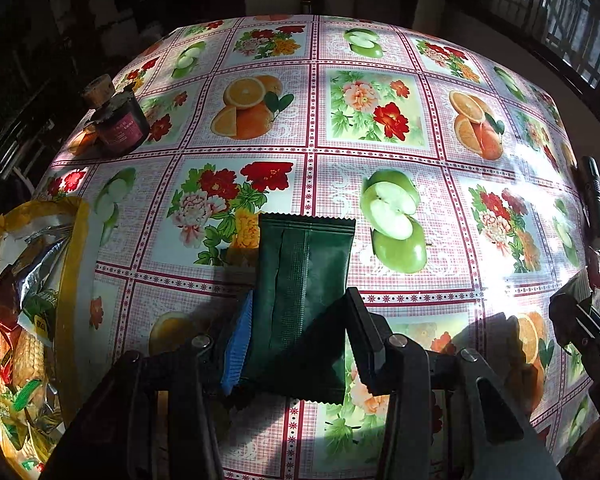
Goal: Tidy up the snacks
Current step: 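Grasp the dark green packet with the left tool while the right grasps the green wrapper, then carry both green items over the yellow tray and open both tools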
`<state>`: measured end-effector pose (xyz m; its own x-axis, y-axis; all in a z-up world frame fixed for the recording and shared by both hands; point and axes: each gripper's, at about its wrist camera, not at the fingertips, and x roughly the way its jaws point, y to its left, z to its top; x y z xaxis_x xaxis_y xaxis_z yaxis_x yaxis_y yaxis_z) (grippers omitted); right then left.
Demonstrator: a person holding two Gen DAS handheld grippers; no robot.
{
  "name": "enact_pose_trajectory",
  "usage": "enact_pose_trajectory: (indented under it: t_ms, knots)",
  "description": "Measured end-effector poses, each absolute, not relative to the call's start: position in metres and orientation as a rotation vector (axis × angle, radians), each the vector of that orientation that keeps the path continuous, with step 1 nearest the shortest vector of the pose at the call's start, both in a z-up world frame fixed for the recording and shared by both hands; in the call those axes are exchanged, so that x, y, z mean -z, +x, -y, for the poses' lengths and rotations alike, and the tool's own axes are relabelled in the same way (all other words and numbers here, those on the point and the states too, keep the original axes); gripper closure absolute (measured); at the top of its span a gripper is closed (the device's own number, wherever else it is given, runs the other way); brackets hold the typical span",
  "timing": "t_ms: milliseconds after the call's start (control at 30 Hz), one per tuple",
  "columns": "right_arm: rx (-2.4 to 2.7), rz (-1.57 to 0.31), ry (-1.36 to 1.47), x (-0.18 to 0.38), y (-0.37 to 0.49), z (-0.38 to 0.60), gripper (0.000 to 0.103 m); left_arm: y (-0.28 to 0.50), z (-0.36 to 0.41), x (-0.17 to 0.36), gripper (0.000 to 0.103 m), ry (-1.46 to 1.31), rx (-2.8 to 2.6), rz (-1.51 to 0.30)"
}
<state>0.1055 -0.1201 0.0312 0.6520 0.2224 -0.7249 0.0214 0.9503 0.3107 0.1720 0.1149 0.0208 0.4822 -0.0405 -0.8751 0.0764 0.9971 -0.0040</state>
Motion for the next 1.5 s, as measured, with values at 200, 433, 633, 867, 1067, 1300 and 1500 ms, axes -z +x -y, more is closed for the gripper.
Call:
enact_pose_trajectory:
  t_ms: [200,433,633,867,1067,1300,1500]
  knots:
    - [-0.269,-0.854,0.329,-0.039,0.079,0.074,0.066,0.117,-0.165,-0.040,0.059,-0.031,-0.007,-1.031]
    - [-0.429,-0.841,0.279,-0.053,0.053,0.009,0.066,0.071,-0.220,-0.047,0.059,-0.068,-0.104,-1.012]
    - [-0.500,-0.839,0.249,-0.057,0.040,-0.025,0.066,0.039,-0.249,-0.056,0.059,-0.073,-0.170,-0.980]
    - [-0.555,-0.847,0.215,-0.058,0.032,-0.054,0.066,0.012,-0.276,-0.067,0.059,-0.085,-0.211,-0.943]
    - [-0.600,-0.851,0.179,-0.061,0.028,-0.079,0.066,-0.002,-0.300,-0.073,0.059,-0.106,-0.249,-0.921]
    - [-0.644,-0.860,0.146,-0.061,0.029,-0.106,0.066,-0.008,-0.319,-0.072,0.059,-0.126,-0.275,-0.915]
    - [-0.677,-0.858,0.122,-0.065,0.031,-0.127,0.066,-0.010,-0.331,-0.072,0.059,-0.137,-0.295,-0.905]
